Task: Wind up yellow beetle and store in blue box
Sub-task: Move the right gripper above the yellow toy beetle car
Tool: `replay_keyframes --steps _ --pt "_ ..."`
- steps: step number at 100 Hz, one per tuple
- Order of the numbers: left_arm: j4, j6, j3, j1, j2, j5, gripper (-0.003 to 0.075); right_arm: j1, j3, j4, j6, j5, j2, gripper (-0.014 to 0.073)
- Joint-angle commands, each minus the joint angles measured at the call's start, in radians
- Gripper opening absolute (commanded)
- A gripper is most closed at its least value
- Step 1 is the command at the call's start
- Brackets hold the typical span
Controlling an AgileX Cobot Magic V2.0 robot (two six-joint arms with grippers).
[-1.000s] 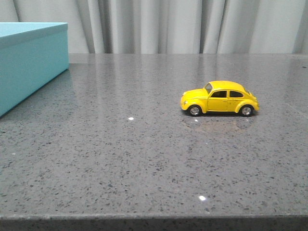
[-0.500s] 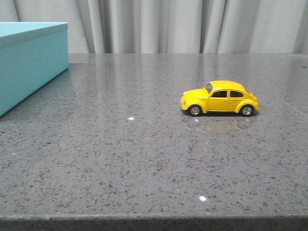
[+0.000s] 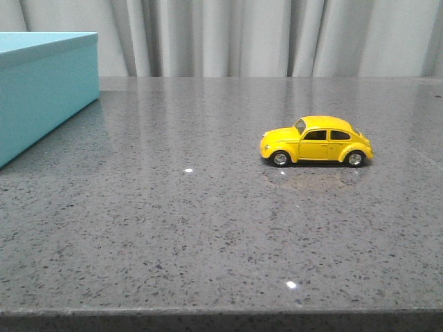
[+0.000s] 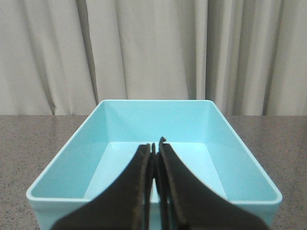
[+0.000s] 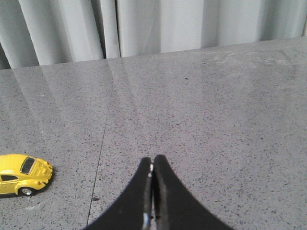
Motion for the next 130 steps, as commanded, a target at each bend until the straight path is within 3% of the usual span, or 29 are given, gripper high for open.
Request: replay_keyframes --steps 1,11,21,28,49,84,106,130 --pt "0.000 -0.014 -0.079 -0.009 0.074 -0.054 0.0074 0.006 -0.055 -0.005 -0.011 -0.061 0.049 0.0120" --pt "0.000 -0.014 -0.120 -0.009 0.144 -0.054 0.0190 0.011 -0.069 -0.005 -0.029 -0.061 0.077 0.0249" --pt "0.000 -0.014 -0.159 -0.009 0.210 -0.054 0.0335 0.011 -0.084 -0.005 -0.029 -0.045 0.108 0.0269" --pt "0.000 -0.014 -0.183 -0.009 0.252 -0.054 0.0371 0.011 -0.111 -0.005 -0.029 0.001 0.137 0.0269" --pt "0.000 -0.014 -0.206 -0.009 0.308 -0.066 0.0368 0.011 -0.231 0.006 -0.029 0.178 0.257 0.0269" --pt "0.000 -0.014 -0.206 -0.009 0.308 -0.076 0.0368 0.011 -0.243 -0.004 -0.028 0.061 0.290 0.0269" --pt "-0.004 -0.014 -0.206 -0.009 0.308 -0.087 0.0368 0.011 -0.345 -0.004 -0.028 0.225 0.420 0.0274" --pt "-0.004 -0.014 -0.206 -0.009 0.308 -0.087 0.0368 0.011 -0.461 0.050 -0.028 0.387 0.589 0.0344"
